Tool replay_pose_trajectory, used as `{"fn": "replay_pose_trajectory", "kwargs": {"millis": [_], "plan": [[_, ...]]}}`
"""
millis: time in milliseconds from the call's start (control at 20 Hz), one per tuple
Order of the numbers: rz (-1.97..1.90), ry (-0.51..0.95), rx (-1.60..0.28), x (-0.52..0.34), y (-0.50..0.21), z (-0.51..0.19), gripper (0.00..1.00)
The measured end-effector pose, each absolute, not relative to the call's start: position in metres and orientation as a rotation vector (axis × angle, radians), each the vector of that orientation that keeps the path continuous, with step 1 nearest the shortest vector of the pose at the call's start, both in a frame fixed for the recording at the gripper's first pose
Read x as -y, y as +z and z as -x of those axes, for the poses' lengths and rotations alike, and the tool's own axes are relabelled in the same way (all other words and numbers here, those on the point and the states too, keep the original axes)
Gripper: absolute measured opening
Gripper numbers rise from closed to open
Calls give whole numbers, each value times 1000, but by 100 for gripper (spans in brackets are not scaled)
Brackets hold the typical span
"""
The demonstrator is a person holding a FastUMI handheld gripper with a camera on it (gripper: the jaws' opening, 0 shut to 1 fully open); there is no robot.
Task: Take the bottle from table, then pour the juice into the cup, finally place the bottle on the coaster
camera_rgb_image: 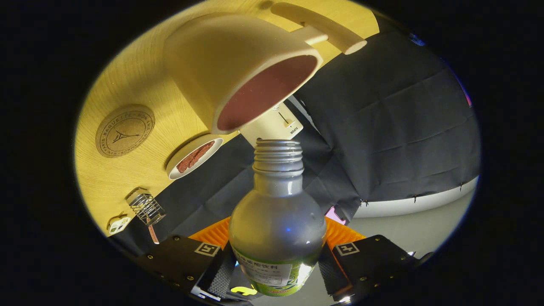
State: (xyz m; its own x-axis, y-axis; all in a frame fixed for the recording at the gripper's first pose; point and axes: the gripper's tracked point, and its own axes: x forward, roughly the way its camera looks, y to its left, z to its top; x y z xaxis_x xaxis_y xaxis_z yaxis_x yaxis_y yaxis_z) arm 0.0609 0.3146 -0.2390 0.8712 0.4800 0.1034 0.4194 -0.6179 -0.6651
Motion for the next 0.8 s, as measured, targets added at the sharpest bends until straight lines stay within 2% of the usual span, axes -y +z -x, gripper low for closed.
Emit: {"fn": "replay_pose_trajectory", "kwargs": {"millis": [800], "plan": [[2220, 134, 591, -311, -245, -67, 83]]}}
